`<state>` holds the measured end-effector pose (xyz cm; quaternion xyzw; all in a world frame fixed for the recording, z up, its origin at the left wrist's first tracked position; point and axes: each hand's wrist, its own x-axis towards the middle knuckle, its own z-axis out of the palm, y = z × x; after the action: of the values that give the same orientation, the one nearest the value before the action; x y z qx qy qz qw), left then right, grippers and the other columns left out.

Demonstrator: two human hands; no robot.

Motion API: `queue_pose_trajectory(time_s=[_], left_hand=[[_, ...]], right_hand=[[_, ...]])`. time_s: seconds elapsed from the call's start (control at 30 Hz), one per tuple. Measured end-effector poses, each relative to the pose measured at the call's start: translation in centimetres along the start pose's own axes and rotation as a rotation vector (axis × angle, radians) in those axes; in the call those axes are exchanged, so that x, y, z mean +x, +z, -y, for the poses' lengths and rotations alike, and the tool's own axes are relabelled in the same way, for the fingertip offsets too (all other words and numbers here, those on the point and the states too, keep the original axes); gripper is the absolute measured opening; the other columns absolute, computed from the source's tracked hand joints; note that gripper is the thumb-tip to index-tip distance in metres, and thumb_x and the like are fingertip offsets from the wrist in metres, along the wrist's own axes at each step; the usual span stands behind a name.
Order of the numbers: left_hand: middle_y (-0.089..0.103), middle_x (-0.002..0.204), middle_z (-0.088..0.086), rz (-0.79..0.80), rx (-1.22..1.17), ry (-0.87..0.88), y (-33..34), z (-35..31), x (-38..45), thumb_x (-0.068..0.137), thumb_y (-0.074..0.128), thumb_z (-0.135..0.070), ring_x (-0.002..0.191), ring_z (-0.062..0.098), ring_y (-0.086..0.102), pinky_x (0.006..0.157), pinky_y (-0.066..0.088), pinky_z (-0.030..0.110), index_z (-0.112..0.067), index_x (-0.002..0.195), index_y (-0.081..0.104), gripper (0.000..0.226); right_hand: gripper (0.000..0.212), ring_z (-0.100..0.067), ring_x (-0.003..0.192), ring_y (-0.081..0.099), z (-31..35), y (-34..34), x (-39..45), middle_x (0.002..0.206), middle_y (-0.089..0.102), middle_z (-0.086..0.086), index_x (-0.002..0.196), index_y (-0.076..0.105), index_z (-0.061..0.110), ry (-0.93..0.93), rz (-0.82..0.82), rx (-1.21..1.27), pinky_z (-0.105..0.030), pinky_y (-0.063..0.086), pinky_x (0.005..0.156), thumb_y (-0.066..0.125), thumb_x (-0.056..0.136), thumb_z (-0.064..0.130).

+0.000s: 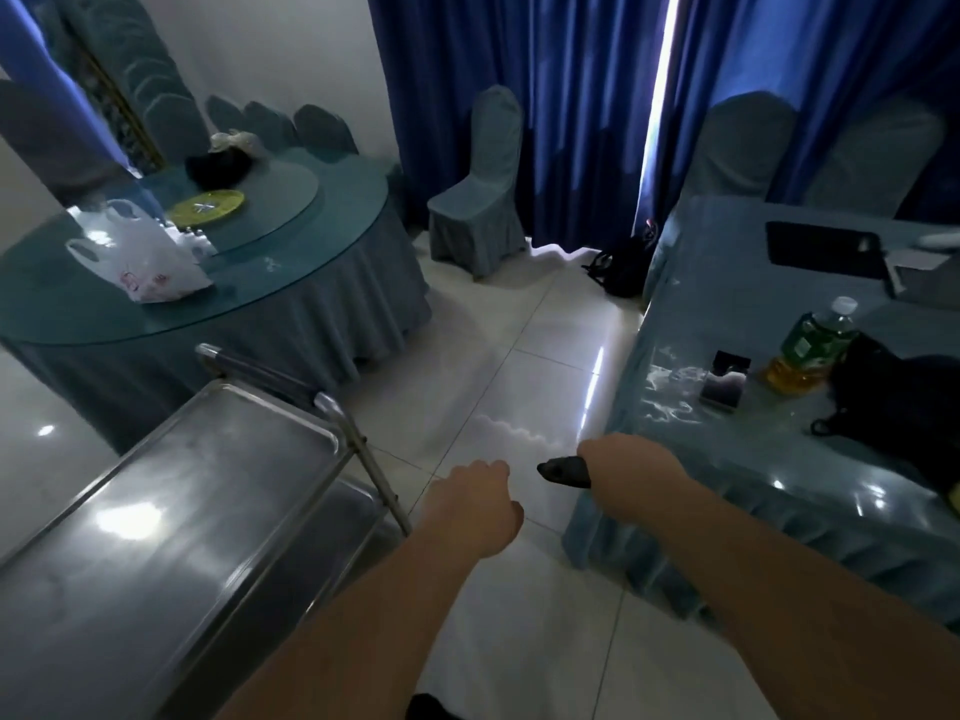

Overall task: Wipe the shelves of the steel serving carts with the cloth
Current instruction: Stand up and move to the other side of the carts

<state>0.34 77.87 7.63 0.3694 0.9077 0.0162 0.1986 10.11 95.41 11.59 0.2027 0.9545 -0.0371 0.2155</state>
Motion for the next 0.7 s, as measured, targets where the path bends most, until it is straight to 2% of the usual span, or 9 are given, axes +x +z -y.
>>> queue_pose_trajectory(time_s=[0.17, 0.23, 0.47, 0.63, 0.7], left_hand=[[0.059, 0.137, 0.004, 0.058, -0.023, -0.038, -1.7, 2.2, 8.3, 0.101, 0.047, -0.044, 0.120, 0.028, 0.058, 0.094, 0.047, 0.042, -0.024, 0.143, 0.048, 0.047], [0.058, 0.139, 0.003, 0.072, -0.044, -0.040, -2.4, 3.9, 12.3, 0.101, 0.047, -0.045, 0.121, 0.027, 0.058, 0.093, 0.047, 0.041, -0.024, 0.144, 0.048, 0.048], [0.055, 0.147, 0.004, 0.137, 0.002, -0.044, -6.9, 11.1, 24.9, 0.102, 0.044, -0.046, 0.126, 0.029, 0.058, 0.100, 0.048, 0.045, -0.025, 0.149, 0.045, 0.052], [0.060, 0.141, 0.006, 0.102, 0.004, -0.068, -11.5, 15.3, 31.7, 0.104, 0.042, -0.047, 0.122, 0.029, 0.059, 0.098, 0.048, 0.043, -0.024, 0.146, 0.049, 0.049], [0.060, 0.140, 0.005, 0.080, -0.015, -0.095, -13.0, 16.9, 34.0, 0.103, 0.044, -0.048, 0.123, 0.029, 0.060, 0.098, 0.047, 0.043, -0.025, 0.146, 0.049, 0.049]], right_hand=[[0.013, -0.019, 0.084, 0.058, -1.6, -0.8, 8.3, 0.098, 0.058, 0.001, 0.099, 0.051, 0.021, 0.004, 0.042, -0.019, -0.033, 0.051, 0.074, 0.055, 0.092, 0.011], [0.012, -0.019, 0.085, 0.057, -1.6, -1.5, 12.3, 0.098, 0.057, 0.001, 0.099, 0.051, 0.021, 0.010, 0.060, -0.022, -0.034, 0.054, 0.077, 0.054, 0.093, 0.011], [0.020, -0.023, 0.100, 0.064, -1.0, -6.8, 24.8, 0.112, 0.064, -0.004, 0.116, 0.057, 0.017, 0.061, 0.137, -0.041, -0.037, 0.056, 0.086, 0.060, 0.097, 0.016], [0.009, -0.020, 0.086, 0.062, 0.3, -10.9, 32.5, 0.095, 0.059, -0.001, 0.103, 0.052, 0.018, 0.061, 0.071, 0.006, -0.032, 0.052, 0.073, 0.052, 0.096, 0.013], [0.007, -0.019, 0.082, 0.059, 0.9, -12.4, 35.6, 0.097, 0.060, -0.001, 0.102, 0.052, 0.019, 0.054, 0.075, 0.021, -0.032, 0.048, 0.070, 0.052, 0.096, 0.017]])
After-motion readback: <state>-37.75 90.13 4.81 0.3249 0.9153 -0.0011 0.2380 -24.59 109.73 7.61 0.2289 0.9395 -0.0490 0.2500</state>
